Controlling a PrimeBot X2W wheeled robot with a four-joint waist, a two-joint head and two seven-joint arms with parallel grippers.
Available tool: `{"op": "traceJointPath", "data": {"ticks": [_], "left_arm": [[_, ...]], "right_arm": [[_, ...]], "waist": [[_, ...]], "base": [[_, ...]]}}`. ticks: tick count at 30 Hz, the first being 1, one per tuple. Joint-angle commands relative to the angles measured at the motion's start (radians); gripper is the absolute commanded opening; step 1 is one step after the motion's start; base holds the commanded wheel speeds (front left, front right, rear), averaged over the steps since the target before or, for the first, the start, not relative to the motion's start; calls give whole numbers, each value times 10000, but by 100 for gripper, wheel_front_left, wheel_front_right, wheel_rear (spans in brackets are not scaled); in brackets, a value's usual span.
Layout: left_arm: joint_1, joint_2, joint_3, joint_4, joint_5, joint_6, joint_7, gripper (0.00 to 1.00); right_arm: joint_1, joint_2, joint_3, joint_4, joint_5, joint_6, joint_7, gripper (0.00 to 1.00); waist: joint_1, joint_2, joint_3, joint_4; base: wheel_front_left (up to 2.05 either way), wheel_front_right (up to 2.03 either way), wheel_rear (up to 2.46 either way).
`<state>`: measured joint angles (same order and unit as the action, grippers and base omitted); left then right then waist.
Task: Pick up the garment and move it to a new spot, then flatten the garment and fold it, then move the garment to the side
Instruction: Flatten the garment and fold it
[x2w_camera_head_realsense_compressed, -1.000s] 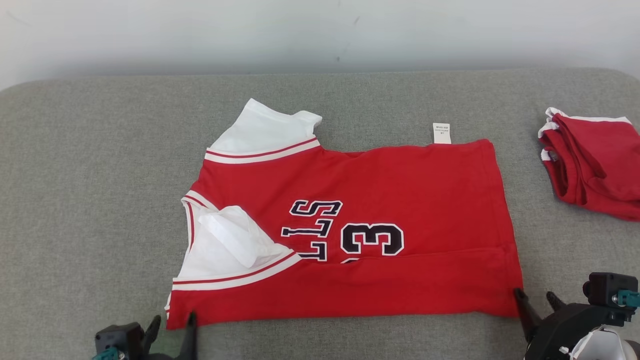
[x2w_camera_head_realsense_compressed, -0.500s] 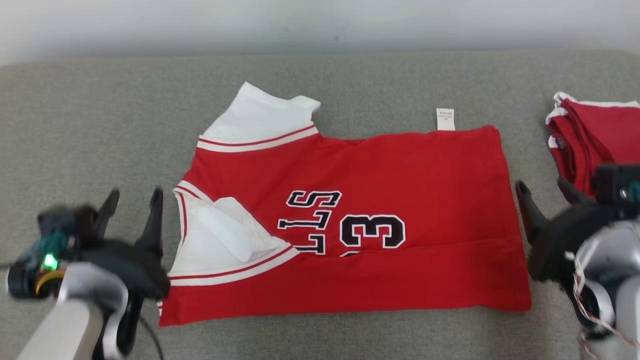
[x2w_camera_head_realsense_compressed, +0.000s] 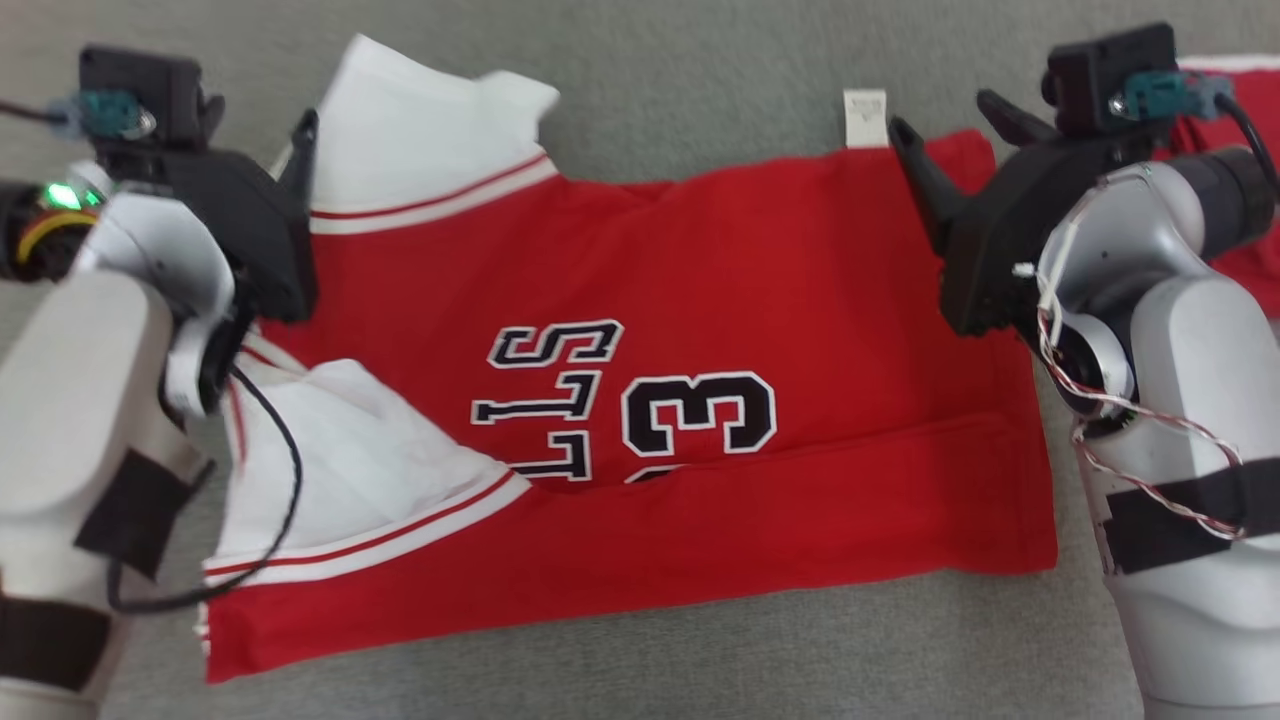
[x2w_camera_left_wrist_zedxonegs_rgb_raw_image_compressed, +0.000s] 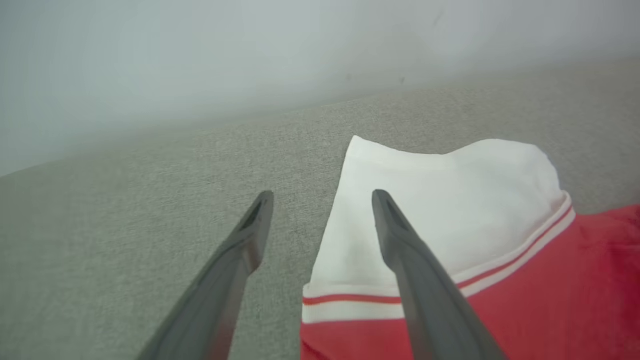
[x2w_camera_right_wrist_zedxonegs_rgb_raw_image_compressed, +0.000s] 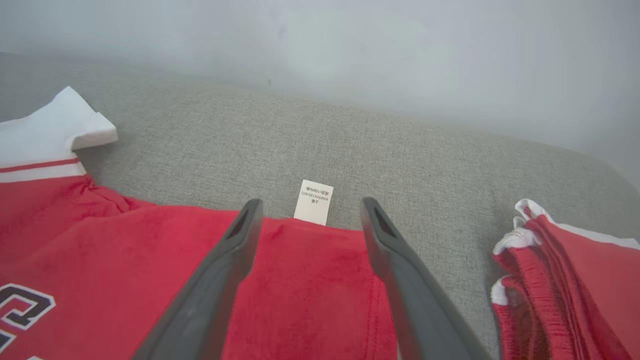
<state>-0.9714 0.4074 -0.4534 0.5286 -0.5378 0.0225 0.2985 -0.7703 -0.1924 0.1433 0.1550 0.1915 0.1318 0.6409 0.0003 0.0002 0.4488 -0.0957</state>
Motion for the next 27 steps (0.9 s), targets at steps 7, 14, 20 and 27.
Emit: {"op": "traceJointPath", "data": {"ticks": [7, 14, 20, 27], "left_arm": [[-1474, 386, -129, 1252, 386, -221, 323, 100], [-2234, 355, -411, 1834, 569, -321, 791, 100], [-2395, 582, -498, 2200, 678, 42, 1514, 81], [-2128, 559, -426, 2003, 208, -72, 1931, 0]], "right_arm": [[-617, 62, 289, 321, -143, -23, -654, 100], [-444, -87, 100, 431, -375, -23, -931, 100], [-351, 18, 55, 504, -420, -23, -965, 100], [-372, 101, 206, 552, -367, -24, -897, 100]], "waist": [[-3, -2, 1479, -1239], [-3, -2, 1645, -1388], [-3, -2, 1559, -1397], [-3, -2, 1534, -1363]], "base": [[0, 0, 0], [0, 0, 0], [0, 0, 0], [0, 0, 0]]}}
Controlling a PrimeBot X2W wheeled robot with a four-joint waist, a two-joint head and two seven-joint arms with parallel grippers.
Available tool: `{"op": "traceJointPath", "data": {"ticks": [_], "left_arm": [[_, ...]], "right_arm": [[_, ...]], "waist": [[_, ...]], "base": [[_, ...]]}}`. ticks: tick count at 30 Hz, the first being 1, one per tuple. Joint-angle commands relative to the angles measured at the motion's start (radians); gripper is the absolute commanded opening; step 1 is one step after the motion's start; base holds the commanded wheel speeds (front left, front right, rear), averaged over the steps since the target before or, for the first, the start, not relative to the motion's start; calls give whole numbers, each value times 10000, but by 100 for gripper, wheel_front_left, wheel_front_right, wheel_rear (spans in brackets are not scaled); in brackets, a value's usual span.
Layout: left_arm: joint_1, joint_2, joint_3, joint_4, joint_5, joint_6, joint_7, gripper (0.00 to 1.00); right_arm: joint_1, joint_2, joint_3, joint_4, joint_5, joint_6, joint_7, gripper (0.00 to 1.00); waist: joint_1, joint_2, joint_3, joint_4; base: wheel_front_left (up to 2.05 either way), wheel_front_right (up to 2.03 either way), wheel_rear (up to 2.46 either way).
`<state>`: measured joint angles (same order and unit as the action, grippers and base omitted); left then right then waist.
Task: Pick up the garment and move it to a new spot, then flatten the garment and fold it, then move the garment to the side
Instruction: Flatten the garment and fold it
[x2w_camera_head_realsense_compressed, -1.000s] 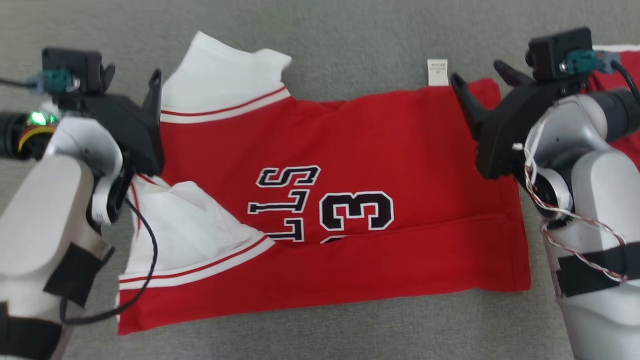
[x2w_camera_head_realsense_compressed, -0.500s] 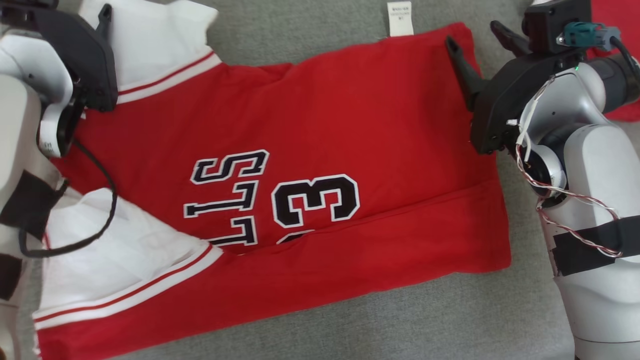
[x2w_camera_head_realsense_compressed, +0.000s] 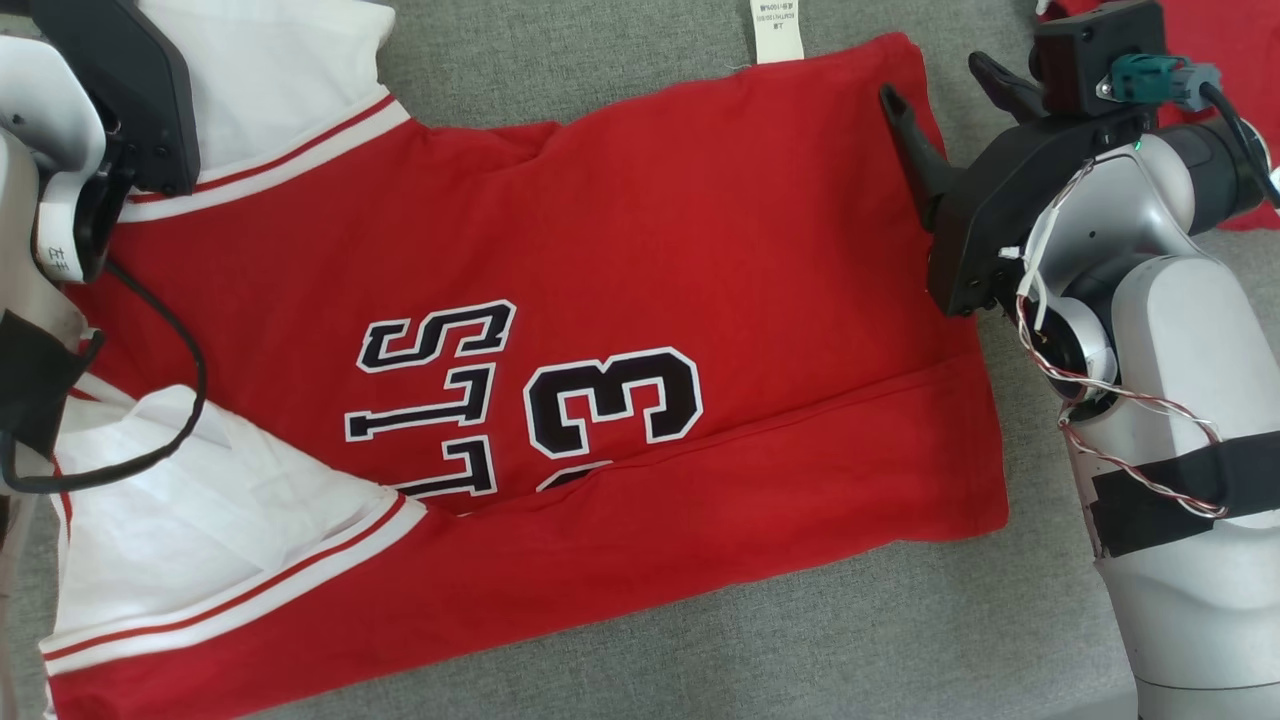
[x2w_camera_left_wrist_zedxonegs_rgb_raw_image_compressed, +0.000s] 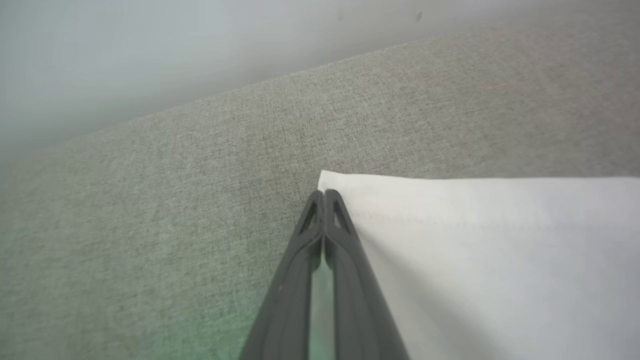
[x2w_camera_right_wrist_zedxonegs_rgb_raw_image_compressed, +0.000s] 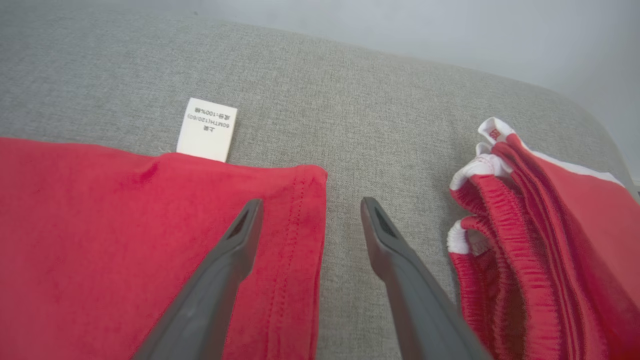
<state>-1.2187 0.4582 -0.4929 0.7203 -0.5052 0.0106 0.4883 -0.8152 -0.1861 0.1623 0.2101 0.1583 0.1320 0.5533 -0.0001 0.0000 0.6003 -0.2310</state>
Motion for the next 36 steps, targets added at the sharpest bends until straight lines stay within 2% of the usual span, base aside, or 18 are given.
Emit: {"op": "traceJointPath", "data": {"ticks": [1, 7, 12, 18, 21, 32, 33, 34, 35, 36], "left_arm": [[346, 51, -31, 85, -118, 47, 33, 0], [524, -30, -87, 36, -224, -70, -102, 0], [450, 33, 99, -272, -472, -242, -275, 0], [322, 243, 450, -810, -907, -439, -200, 0], [331, 346, 499, -1116, -1027, -443, -114, 0], [534, 507, 371, -1796, -1030, -241, 138, 0], [551, 542, 327, -1837, -966, -230, 131, 0], [568, 567, 292, -1883, -912, -224, 109, 0], [582, 552, 288, -1926, -915, -220, 75, 0], [577, 516, 272, -1966, -936, -231, 54, 0]], "right_arm": [[77, 38, 16, 2, -35, -26, -21, 100], [-66, -8, 140, -30, 22, -25, 50, 100], [-338, 1, -240, -85, -240, -25, 56, 100], [-859, 27, -705, 301, -1004, -25, 818, 100], [-1102, -27, -642, 590, -1205, -25, 1165, 100], [-1606, -183, 85, 1420, -714, -26, 2106, 100], [-1652, -202, 159, 1531, -661, -25, 2163, 97], [-1651, -204, 181, 1648, -594, -25, 2257, 72], [-1622, -200, 218, 1775, -546, -25, 2318, 40], [-1613, -224, 296, 1904, -480, -25, 2390, 32]], "waist": [[1, 0, 19, -10], [1, 0, 105, -27], [1, 0, 44, 70], [1, 0, 65, 197], [1, 0, 109, 297], [1, 0, 203, 431], [1, 0, 214, 430], [1, 0, 226, 437], [1, 0, 237, 449], [1, 0, 241, 468]], "base": [[0, 0, 0], [0, 0, 0], [0, 0, 0], [0, 0, 0], [0, 0, 0], [0, 0, 0], [0, 0, 0], [0, 0, 0], [0, 0, 0], [0, 0, 0]]}}
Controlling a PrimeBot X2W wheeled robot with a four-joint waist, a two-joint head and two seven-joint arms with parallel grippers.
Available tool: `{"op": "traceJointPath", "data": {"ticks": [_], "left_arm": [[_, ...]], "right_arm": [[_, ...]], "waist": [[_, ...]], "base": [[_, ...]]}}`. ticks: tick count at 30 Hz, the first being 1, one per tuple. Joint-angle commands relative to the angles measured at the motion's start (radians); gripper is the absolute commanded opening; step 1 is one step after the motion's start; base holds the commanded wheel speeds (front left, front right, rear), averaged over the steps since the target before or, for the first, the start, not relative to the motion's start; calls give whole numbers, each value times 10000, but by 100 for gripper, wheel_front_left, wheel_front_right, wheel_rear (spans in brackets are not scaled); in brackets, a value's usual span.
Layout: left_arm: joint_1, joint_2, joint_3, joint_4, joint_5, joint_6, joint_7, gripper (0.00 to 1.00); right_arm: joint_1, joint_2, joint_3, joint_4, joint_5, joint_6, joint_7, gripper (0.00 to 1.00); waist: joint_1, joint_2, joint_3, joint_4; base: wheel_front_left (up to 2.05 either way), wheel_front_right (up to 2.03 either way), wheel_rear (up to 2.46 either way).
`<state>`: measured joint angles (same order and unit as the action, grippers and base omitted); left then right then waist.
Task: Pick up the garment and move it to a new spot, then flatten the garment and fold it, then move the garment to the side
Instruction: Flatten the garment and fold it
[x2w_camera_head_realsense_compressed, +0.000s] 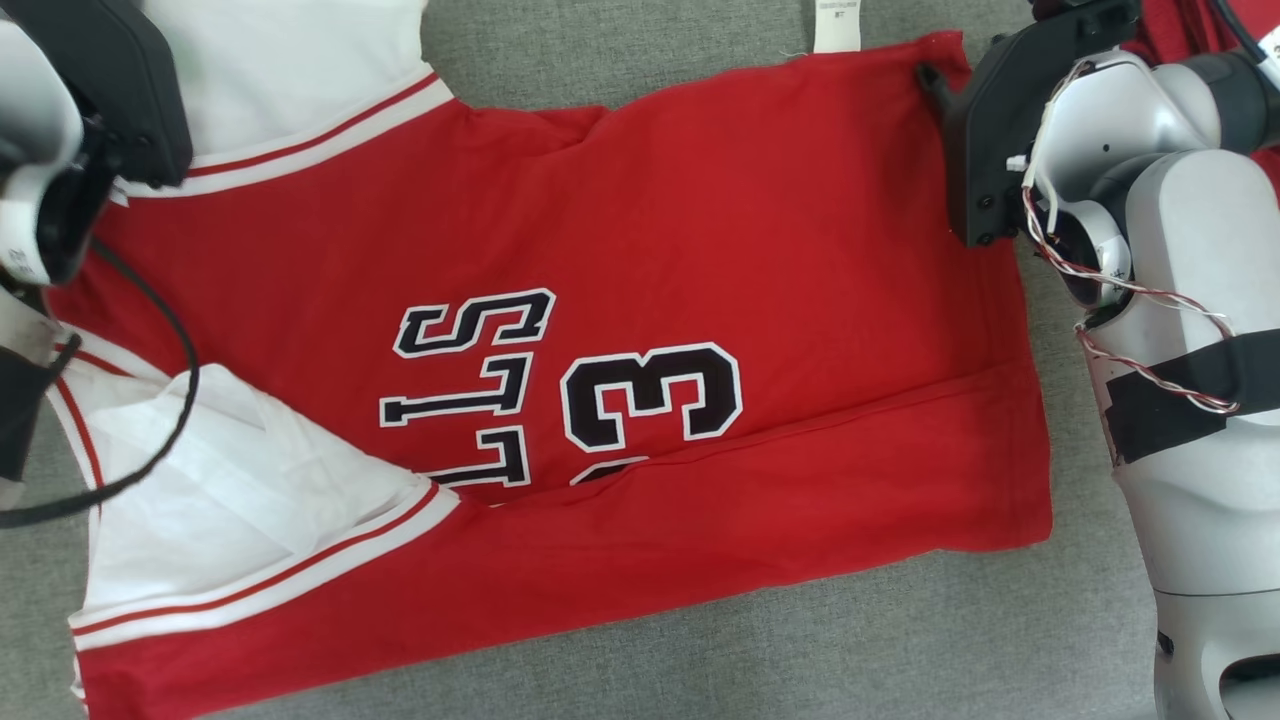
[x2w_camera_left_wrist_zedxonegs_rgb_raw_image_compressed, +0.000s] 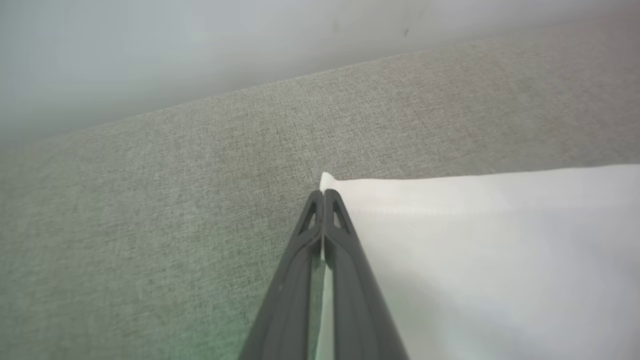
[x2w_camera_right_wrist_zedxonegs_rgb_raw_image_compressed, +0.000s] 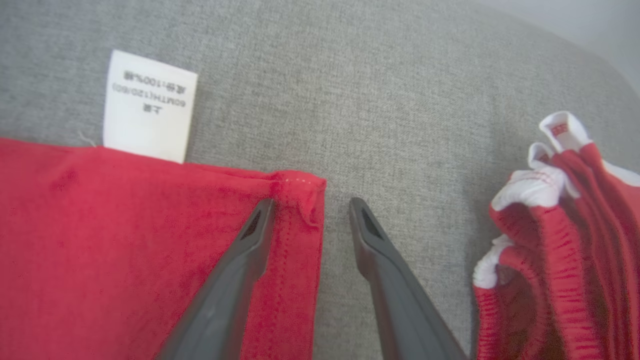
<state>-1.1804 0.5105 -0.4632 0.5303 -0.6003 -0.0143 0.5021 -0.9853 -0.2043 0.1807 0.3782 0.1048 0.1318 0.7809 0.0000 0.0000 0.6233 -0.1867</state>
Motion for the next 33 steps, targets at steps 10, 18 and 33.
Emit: {"op": "traceJointPath", "data": {"ticks": [10, 18, 33], "left_arm": [[629, -245, 65, -701, 349, 71, -2325, 0], [2845, -878, 399, -1995, 323, 623, -5605, 0], [7709, -1484, 452, -4814, -201, 1322, -7509, 0]], "right_arm": [[124, -198, 1, 247, 44, -25, -1102, 0], [1022, -365, -410, 89, -190, -25, -1811, 0], [3759, -963, -547, -668, -175, -25, -2175, 0]], "waist": [[0, 0, -284, 451], [0, 0, -1286, 1160], [0, 0, -3200, 1723]], "base": [[0, 0, 0], [0, 0, 0], [0, 0, 0]]}}
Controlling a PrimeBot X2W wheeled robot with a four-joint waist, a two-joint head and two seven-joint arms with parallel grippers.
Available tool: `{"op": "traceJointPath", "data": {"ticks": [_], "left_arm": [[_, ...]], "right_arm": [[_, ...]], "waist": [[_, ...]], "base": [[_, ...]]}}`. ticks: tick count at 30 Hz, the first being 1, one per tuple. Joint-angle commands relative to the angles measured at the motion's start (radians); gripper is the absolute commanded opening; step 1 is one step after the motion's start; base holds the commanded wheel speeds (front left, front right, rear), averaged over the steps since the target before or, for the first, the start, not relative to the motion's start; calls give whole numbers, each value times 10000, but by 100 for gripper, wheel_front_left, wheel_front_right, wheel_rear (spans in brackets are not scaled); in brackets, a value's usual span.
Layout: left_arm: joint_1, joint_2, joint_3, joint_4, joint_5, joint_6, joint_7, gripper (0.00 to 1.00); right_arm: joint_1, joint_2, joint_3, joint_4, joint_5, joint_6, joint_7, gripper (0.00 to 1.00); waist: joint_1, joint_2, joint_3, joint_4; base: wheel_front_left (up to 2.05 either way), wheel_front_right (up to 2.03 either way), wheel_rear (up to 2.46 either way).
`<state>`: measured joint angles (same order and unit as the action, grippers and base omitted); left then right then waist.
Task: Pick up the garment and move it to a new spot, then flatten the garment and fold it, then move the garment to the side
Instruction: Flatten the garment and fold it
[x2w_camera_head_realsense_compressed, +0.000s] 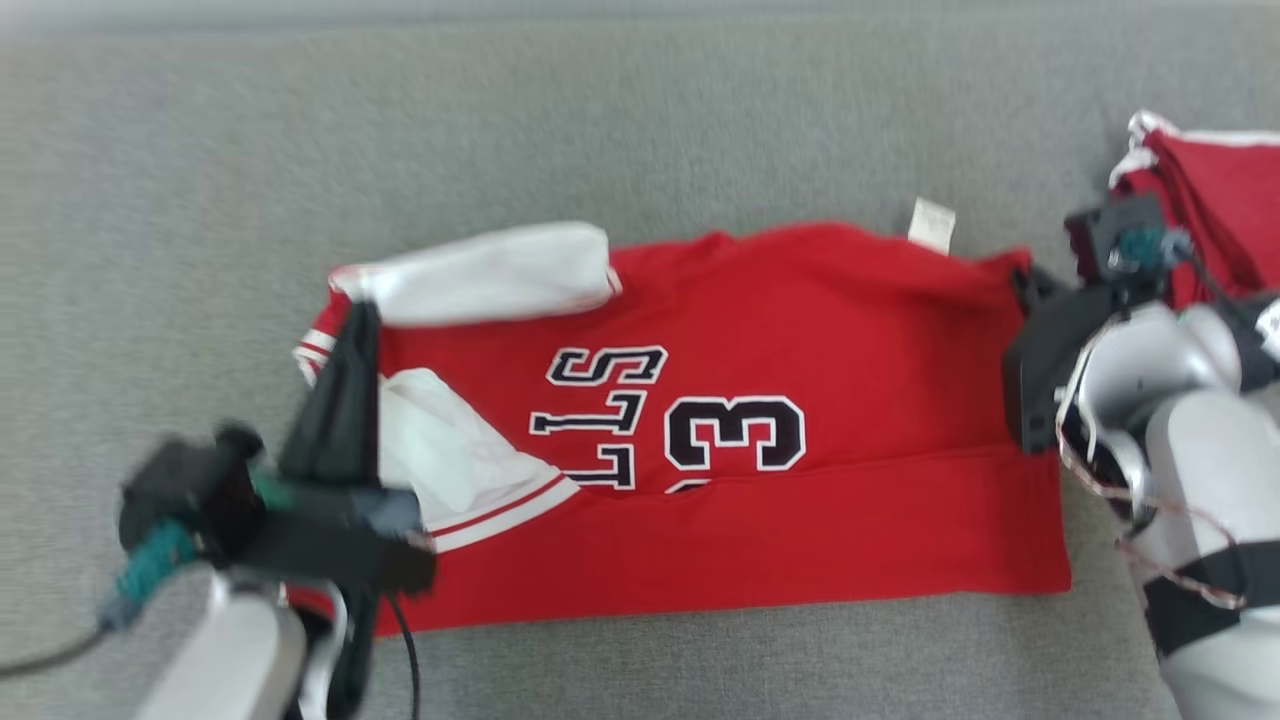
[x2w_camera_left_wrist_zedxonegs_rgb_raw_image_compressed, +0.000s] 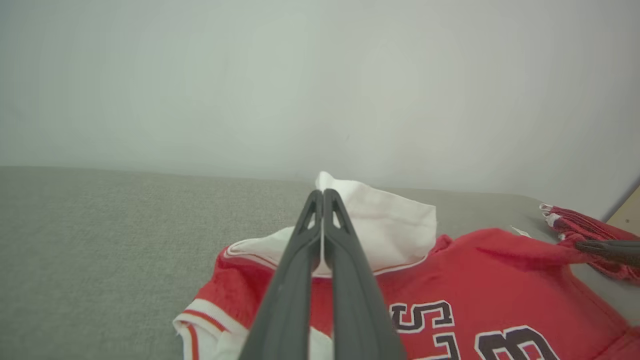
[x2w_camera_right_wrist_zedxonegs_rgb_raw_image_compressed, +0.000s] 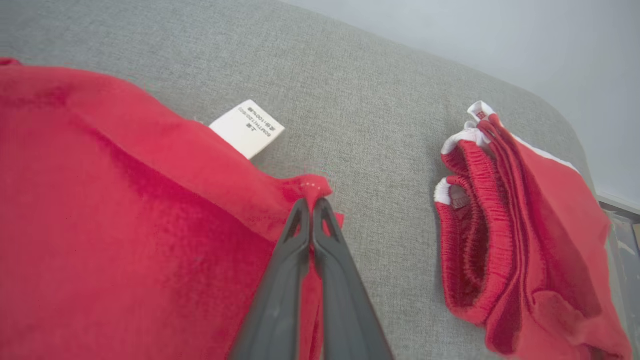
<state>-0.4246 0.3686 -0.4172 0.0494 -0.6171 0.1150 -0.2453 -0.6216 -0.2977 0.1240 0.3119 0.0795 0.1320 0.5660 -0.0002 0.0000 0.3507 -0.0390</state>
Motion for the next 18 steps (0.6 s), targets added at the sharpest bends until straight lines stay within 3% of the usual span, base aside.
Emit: {"op": "traceJointPath", "data": {"ticks": [1, 10, 18], "left_arm": [[430, -88, 36, -131, -125, 89, -64, 0], [2101, -489, 606, -970, -725, 122, -183, 0], [2853, -533, 413, -785, -901, 133, -34, 0]], "right_arm": [[258, -76, 41, -11, 123, -27, -22, 0], [1095, -346, -300, -255, 267, -27, -423, 0], [1761, -888, 146, -670, 644, -27, 380, 0]], "waist": [[2, 0, -562, 264], [2, 0, -1116, 508], [2, 0, -1344, 503]], "base": [[0, 0, 0], [0, 0, 0], [0, 0, 0]]}}
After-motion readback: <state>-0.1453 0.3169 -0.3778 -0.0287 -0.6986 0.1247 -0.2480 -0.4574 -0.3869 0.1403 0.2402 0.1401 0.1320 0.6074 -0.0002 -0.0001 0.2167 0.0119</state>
